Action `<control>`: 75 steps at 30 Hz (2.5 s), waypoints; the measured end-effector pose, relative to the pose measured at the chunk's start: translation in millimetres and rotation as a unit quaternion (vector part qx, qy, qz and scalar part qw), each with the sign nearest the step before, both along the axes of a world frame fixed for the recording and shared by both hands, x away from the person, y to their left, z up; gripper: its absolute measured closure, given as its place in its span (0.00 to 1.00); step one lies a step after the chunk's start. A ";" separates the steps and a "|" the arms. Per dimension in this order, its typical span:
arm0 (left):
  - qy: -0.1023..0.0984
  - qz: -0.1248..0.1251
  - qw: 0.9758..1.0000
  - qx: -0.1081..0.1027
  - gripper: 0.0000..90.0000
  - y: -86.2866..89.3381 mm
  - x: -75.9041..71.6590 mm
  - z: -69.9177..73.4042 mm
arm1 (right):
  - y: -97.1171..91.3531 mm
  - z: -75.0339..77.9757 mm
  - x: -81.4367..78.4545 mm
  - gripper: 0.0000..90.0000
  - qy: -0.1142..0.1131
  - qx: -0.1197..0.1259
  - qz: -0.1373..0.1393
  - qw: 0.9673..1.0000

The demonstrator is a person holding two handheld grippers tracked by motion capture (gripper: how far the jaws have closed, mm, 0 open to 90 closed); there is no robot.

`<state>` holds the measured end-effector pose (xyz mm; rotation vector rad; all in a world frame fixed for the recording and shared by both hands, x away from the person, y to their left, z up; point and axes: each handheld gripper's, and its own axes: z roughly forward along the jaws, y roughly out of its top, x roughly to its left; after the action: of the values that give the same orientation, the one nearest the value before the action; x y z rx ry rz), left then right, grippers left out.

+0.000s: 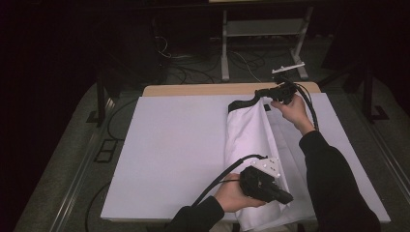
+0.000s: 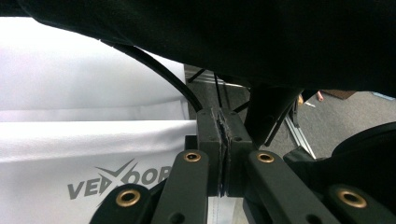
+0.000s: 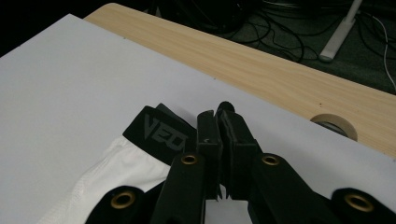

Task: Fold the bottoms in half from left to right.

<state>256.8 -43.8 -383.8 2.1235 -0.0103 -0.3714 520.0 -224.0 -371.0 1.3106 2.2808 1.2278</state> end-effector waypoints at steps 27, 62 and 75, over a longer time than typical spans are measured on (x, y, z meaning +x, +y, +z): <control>0.019 -0.001 1.000 0.001 0.97 -33.3 6.1 -19.0 | -31.0 -36.6 8.3 0.95 0.030 0.005 -0.022 0.999; 0.033 -0.009 0.999 0.029 0.97 -68.5 10.2 -43.0 | -50.4 -31.9 -37.6 0.00 0.039 0.010 0.005 0.999; 0.040 -0.018 0.998 0.053 0.97 -83.4 11.8 -56.0 | -52.3 -27.0 -54.3 0.00 0.032 0.015 0.021 0.999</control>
<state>268.6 -127.2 -439.8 2.2138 0.0172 -0.4869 465.7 -276.2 -397.9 1.3364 2.3539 1.2562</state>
